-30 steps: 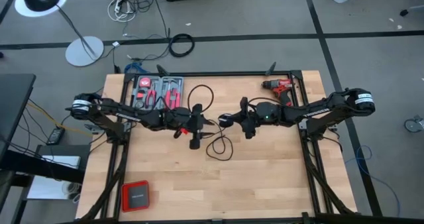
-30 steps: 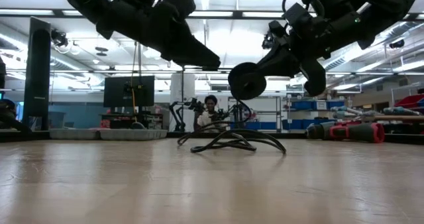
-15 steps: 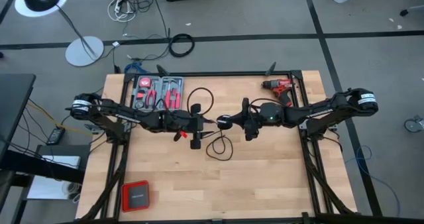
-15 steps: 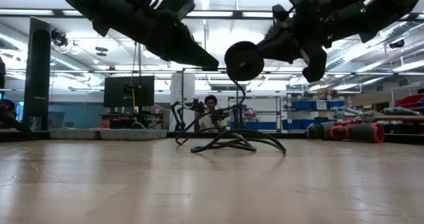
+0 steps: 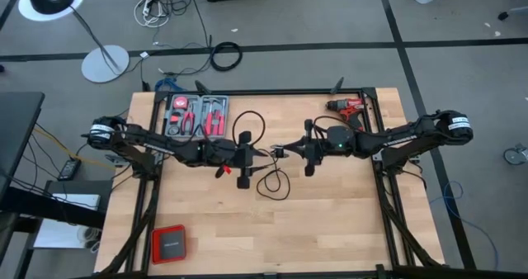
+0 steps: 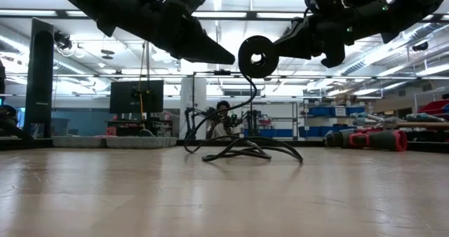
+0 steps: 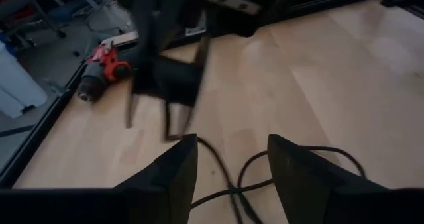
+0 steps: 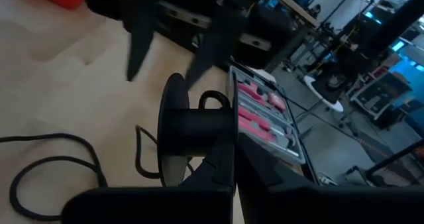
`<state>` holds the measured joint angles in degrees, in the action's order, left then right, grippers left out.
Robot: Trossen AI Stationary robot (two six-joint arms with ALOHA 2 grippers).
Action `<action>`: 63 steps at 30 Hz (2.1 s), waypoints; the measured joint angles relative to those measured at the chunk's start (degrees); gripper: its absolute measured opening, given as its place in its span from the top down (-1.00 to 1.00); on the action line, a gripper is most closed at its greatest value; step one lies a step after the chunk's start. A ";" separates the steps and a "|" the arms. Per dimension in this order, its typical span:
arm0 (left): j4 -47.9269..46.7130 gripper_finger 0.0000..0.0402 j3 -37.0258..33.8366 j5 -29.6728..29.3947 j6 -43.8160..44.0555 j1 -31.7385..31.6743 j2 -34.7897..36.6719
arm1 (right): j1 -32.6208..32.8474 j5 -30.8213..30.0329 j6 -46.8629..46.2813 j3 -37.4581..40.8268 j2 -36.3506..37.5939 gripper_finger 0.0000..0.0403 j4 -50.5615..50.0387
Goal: Coil cords
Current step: Coil the black wire on the spool
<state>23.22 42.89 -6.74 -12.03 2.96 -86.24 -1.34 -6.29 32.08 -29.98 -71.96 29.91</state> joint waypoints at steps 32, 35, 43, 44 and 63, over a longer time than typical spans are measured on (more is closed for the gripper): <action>5.50 0.07 0.00 -1.07 -8.17 0.15 -0.01 | 1.75 -3.78 -5.56 -0.02 -0.13 1.00 1.47; 5.72 0.07 0.00 -1.90 -9.34 0.15 -0.02 | 1.75 -3.76 -6.91 -0.02 -0.13 1.00 1.50; 5.85 0.07 0.00 -3.37 -10.32 0.15 -0.02 | 2.14 -2.87 -8.47 -0.02 -0.13 1.00 5.97; 6.13 0.07 0.00 -3.94 -10.32 0.15 -0.02 | 2.16 -2.65 -8.49 -0.02 -0.13 1.00 6.14; 6.01 0.11 -0.04 -9.55 -8.60 0.13 -0.50 | 4.14 -3.73 -5.41 -0.09 -9.44 1.00 19.47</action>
<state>29.23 42.85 -16.30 -20.63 3.09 -86.74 2.80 -10.02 26.67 -30.06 -81.41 49.39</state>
